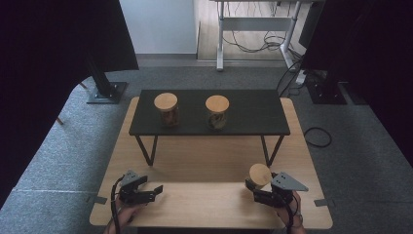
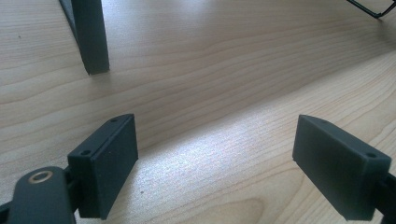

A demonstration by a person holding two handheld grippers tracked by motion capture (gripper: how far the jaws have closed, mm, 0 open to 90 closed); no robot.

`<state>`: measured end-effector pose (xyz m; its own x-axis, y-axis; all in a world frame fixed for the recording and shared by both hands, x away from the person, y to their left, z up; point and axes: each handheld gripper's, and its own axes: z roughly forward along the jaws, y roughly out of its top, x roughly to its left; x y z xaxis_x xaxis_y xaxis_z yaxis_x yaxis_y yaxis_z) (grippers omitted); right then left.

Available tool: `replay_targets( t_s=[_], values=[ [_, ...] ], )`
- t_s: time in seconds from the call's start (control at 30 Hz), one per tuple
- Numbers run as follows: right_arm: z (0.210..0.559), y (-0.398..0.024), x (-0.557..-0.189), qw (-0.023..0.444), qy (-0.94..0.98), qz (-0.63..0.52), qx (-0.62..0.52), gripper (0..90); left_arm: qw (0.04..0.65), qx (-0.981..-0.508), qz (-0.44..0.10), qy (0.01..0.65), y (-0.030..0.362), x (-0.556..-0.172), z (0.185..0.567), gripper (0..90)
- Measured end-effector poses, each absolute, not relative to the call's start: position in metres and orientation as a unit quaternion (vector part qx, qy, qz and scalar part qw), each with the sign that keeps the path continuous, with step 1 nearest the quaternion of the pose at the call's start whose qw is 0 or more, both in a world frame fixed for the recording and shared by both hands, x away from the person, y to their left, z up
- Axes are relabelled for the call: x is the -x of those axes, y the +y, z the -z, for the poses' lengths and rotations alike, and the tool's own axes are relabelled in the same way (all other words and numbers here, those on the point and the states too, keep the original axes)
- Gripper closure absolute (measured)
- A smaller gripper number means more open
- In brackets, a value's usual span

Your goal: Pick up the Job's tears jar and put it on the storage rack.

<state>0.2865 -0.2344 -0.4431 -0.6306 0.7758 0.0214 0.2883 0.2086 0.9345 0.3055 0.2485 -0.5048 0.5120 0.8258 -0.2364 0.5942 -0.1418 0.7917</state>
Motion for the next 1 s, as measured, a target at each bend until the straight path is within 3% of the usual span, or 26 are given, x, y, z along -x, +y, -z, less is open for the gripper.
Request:
replay_targets(
  t_s=[1.0],
  values=[
    [0.415, -0.236, -0.283, 0.245, 0.732, -0.541, -0.333, 24.8, 0.444, -0.749, -0.131, 0.474, 0.247, -0.305, 0.505, 13.6]
  ],
)
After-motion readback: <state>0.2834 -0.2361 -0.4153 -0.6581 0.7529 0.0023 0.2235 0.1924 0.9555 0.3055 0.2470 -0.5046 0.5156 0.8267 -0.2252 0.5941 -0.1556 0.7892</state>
